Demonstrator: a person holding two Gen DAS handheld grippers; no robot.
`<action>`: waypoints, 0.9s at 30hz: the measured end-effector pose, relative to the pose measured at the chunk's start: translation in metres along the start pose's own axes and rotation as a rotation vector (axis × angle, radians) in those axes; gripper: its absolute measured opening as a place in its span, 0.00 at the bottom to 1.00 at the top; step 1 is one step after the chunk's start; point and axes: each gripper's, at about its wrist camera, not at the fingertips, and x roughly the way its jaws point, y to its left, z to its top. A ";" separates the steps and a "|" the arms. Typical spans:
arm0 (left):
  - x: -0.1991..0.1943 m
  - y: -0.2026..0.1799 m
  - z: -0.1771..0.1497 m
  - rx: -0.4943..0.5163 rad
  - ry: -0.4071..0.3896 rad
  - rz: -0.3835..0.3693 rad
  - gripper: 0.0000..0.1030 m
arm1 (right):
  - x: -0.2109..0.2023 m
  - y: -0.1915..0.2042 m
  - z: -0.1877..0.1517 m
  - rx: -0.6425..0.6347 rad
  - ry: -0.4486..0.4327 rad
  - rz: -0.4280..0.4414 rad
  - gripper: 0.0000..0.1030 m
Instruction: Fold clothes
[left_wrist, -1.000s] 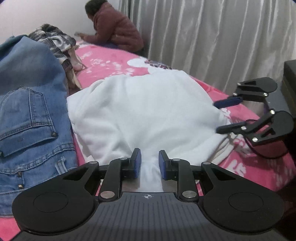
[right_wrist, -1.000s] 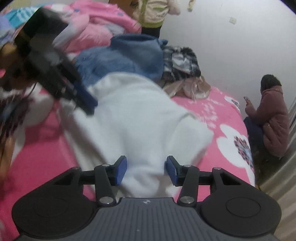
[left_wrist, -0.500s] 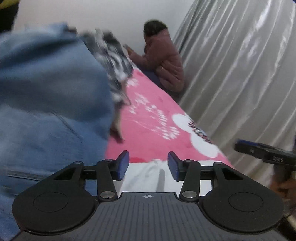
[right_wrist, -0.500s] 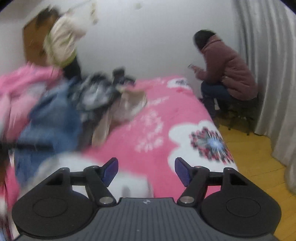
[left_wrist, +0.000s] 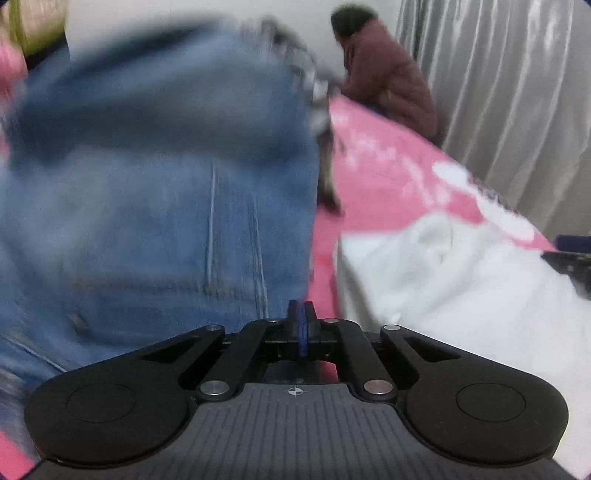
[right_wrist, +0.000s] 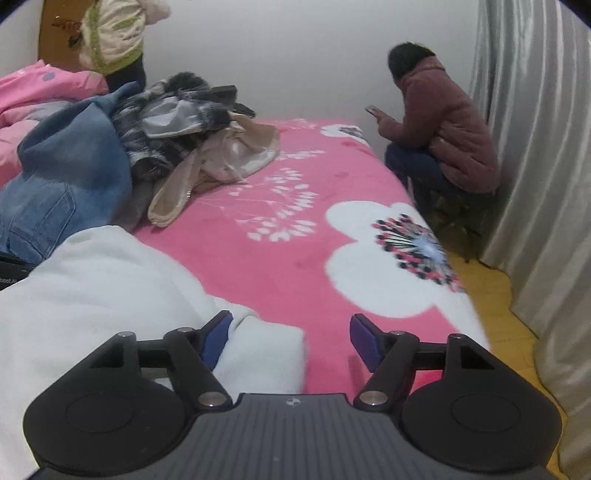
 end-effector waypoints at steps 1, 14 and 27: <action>-0.014 -0.008 0.005 0.040 -0.062 0.010 0.03 | -0.008 0.000 0.005 -0.004 -0.011 -0.009 0.70; 0.024 -0.010 -0.032 -0.102 -0.009 -0.160 0.04 | -0.025 0.043 -0.030 -0.183 -0.056 0.136 0.75; -0.055 -0.059 -0.027 -0.116 -0.072 -0.442 0.06 | -0.063 0.031 -0.010 -0.058 -0.079 0.207 0.74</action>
